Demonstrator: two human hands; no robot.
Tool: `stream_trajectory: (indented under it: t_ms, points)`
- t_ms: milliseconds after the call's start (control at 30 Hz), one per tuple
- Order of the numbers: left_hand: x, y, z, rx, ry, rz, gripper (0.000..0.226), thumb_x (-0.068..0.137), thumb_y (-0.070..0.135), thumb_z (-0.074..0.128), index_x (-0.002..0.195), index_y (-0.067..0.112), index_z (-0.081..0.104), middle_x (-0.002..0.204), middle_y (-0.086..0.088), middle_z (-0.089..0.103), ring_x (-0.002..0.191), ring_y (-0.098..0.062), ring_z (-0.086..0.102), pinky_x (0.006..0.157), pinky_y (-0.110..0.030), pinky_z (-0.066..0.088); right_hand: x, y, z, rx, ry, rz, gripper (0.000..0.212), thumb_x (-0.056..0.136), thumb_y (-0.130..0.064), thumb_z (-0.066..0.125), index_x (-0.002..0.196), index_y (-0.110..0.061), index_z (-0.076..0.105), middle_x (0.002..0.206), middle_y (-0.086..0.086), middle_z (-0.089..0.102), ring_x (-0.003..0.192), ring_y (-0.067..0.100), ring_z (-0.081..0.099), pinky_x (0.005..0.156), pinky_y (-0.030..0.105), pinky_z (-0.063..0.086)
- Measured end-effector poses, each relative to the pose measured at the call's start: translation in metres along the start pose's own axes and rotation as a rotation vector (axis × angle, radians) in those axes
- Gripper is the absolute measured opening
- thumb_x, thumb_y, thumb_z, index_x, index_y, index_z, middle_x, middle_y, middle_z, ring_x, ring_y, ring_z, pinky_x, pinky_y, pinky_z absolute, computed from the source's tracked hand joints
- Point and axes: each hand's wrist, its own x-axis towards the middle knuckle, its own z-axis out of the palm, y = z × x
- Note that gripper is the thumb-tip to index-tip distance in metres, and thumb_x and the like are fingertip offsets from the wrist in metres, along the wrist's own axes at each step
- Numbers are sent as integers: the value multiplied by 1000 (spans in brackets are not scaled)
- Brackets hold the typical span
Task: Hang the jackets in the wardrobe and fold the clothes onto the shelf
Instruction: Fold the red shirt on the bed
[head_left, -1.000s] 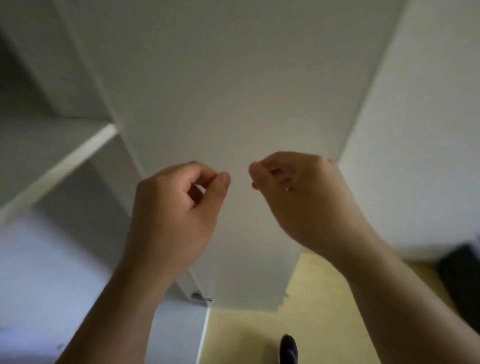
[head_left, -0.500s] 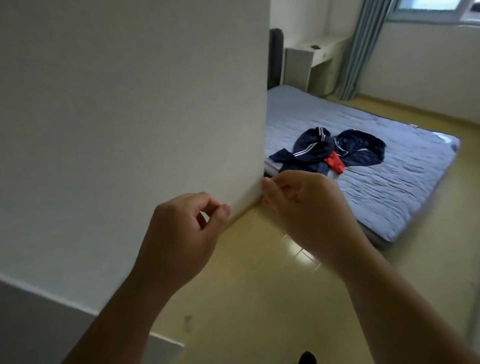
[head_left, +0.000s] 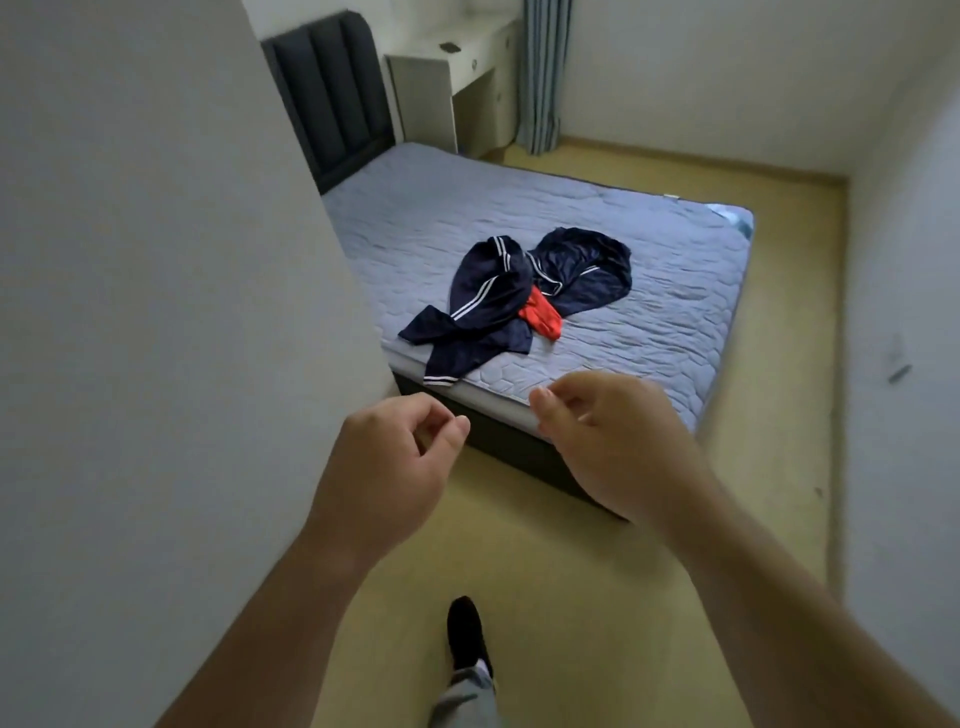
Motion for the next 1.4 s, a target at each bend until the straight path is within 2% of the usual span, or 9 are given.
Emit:
stream_trajectory:
  t_ms: [233, 400, 500, 700, 833, 1000, 1133, 1333, 1400]
  points:
    - [176, -76, 70, 3, -228, 13, 12, 90, 38, 67, 84, 28, 69, 74, 16, 65, 68, 2, 59, 58, -9, 40, 166, 48, 38, -127, 22, 135, 33, 96, -45, 53, 84, -19, 71, 80, -4, 72, 81, 19, 65, 74, 34, 52]
    - [287, -112, 120, 21, -443, 6, 9, 91, 40, 64, 89, 31, 65, 88, 16, 63, 81, -1, 60, 69, -22, 49, 261, 87, 57, -174, -19, 287, 35, 96, -44, 51, 90, -15, 71, 85, 0, 71, 84, 21, 64, 76, 38, 55]
    - [343, -126, 157, -1, -538, 7, 7, 92, 38, 64, 90, 31, 64, 90, 16, 61, 85, 0, 58, 68, -15, 42, 316, 120, 71, -171, -65, 375, 34, 96, -43, 51, 92, -16, 72, 89, 1, 73, 87, 24, 65, 78, 40, 56]
    - [452, -157, 264, 4, -667, -86, 10, 94, 37, 62, 100, 29, 64, 97, 14, 57, 84, -3, 56, 76, -26, 47, 465, 232, 130, -139, -268, 534, 30, 96, -30, 50, 87, -9, 70, 89, 10, 71, 93, 31, 64, 74, 33, 49]
    - [514, -186, 339, -22, -736, -171, 9, 95, 32, 61, 104, 34, 59, 97, 17, 52, 82, 3, 53, 72, -21, 44, 570, 322, 188, -72, -351, 684, 30, 95, -23, 49, 96, -3, 72, 100, 18, 71, 100, 35, 64, 78, 33, 49]
    - [571, -240, 426, -8, -830, -251, 12, 95, 31, 60, 103, 39, 55, 100, 16, 52, 87, 8, 51, 67, -5, 37, 670, 414, 265, -37, -440, 780, 31, 95, -19, 48, 106, 1, 69, 113, 22, 67, 109, 38, 61, 82, 32, 46]
    - [592, -283, 478, -11, -840, -322, 12, 95, 27, 59, 100, 39, 57, 99, 18, 54, 88, 10, 51, 67, -1, 38, 719, 472, 319, -17, -544, 822, 36, 100, -21, 46, 124, 1, 62, 129, 22, 60, 120, 37, 55, 97, 35, 45]
    - [583, -333, 523, -6, -857, -462, 14, 94, 25, 59, 98, 39, 60, 101, 18, 57, 87, 11, 52, 69, 1, 37, 761, 523, 375, 16, -582, 852, 46, 107, -24, 34, 143, 3, 45, 155, 26, 33, 150, 36, 13, 122, 36, 8]
    - [577, -343, 530, -5, -884, -489, 15, 95, 26, 59, 97, 41, 60, 102, 19, 58, 88, 13, 52, 69, 1, 37, 771, 538, 388, 68, -555, 902, 48, 106, -24, 33, 146, 1, 42, 156, 23, 32, 149, 33, 18, 122, 34, 10]
